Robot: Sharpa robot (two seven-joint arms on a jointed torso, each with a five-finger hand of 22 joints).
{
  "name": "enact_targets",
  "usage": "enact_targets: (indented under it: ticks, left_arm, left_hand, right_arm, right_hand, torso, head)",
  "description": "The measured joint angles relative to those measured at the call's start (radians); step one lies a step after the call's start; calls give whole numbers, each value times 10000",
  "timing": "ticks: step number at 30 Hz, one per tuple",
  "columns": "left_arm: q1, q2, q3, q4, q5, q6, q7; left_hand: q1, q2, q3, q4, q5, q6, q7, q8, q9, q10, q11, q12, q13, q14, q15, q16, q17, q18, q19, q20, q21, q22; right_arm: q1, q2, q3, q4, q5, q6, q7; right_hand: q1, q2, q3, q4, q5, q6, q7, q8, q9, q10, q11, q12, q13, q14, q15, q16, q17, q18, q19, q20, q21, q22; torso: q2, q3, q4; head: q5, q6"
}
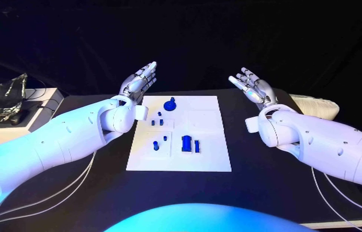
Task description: Assemble the parts on the task board
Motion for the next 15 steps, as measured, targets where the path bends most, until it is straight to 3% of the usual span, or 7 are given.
enact_targets:
  ticks: [1,3,4,7,10,13,15]
  left_arm:
    - [53,-4,-88,96,19,-82,8]
    - [232,-22,-382,415,85,-378,43]
    - [368,-40,-606,657,138,-623,75]
    - [736,-72,-1185,1322,305,-1353,182]
    - [1049,-93,-1668,1918,496,-2150,315]
    - [1269,-121,-2000,2324,670,-2843,439]
    - [1396,-143,-2197,2562,796,-3337,531]
  left_hand:
    - [-662,30,-81,-27,-26,-133,-28,-43,-38,-207,-26,-15,-10,-137,-22,-72,-32,1,-121,-44,-56,-67]
    - [-2408,115,-288,-96,-92,-466,-97,-154,-131,-736,-96,-35,-35,-479,-84,-252,-102,0,-436,-146,-186,-249]
    - [-3299,156,-385,-138,-92,-632,-132,-213,-174,-994,-131,-88,-47,-649,-107,-342,-136,-102,-592,-194,-244,-331]
    - [-4925,228,-550,-228,-171,-938,-188,-271,-251,-1457,-197,-115,-69,-963,-162,-501,-198,-157,-885,-293,-333,-495]
    - [-5891,273,-646,-238,-186,-1095,-244,-328,-304,-1738,-234,-154,-78,-1131,-212,-559,-238,-157,-1037,-354,-409,-585]
    - [-6441,300,-710,-256,-216,-1182,-226,-378,-328,-1877,-269,-164,-84,-1207,-226,-637,-257,-157,-1101,-401,-419,-638]
    - [-6735,313,-742,-280,-216,-1234,-277,-379,-338,-1948,-276,-164,-88,-1251,-199,-637,-265,-157,-1139,-391,-455,-668]
  right_arm:
    - [-4,-40,20,124,84,-34,21]
    - [-18,-183,87,547,391,-161,100]
    - [-26,-283,138,852,629,-263,168]
    - [-45,-517,251,1587,1316,-565,389]
    - [-62,-693,334,2155,2001,-869,629]
    - [-76,-808,383,2510,2547,-1114,822]
    - [-80,-864,408,2688,2903,-1275,951]
  right_hand:
    - [-624,33,-98,1,-27,-150,-28,-27,-83,-283,-18,-34,-63,-282,-9,-78,-83,0,-225,-23,0,-180]
    - [-2298,111,-348,-2,-57,-535,-106,-104,-303,-1028,-67,-123,-230,-1014,-30,-280,-296,-8,-809,-85,-54,-646]
    - [-3117,148,-467,-4,-57,-722,-147,-122,-407,-1382,-86,-153,-311,-1365,-44,-373,-400,-136,-1087,-114,-77,-868]
    - [-4606,210,-684,-8,-102,-1058,-205,-180,-595,-2025,-126,-231,-454,-1995,-71,-554,-584,-157,-1592,-165,-99,-1273]
    - [-5503,251,-787,-2,-102,-1230,-279,-223,-708,-2405,-154,-241,-543,-2382,-74,-638,-694,-157,-1890,-191,-124,-1513]
    - [-6001,275,-852,-17,-140,-1326,-273,-238,-770,-2626,-161,-282,-587,-2588,-82,-677,-757,-156,-2039,-229,-124,-1646]
    - [-6253,285,-880,10,-140,-1362,-289,-238,-800,-2705,-170,-282,-614,-2666,-73,-717,-786,-156,-2108,-220,-124,-1712]
  torso:
    - [4,1,20]
    - [21,-6,102]
    - [31,-7,157]
    - [66,-21,337]
    - [106,-30,527]
    - [141,-42,704]
    - [160,-49,789]
  head:
    - [-25,59]
    - [-113,261]
    - [-180,413]
    - [-368,846]
    - [-561,1307]
    - [-714,1688]
    - [-807,1877]
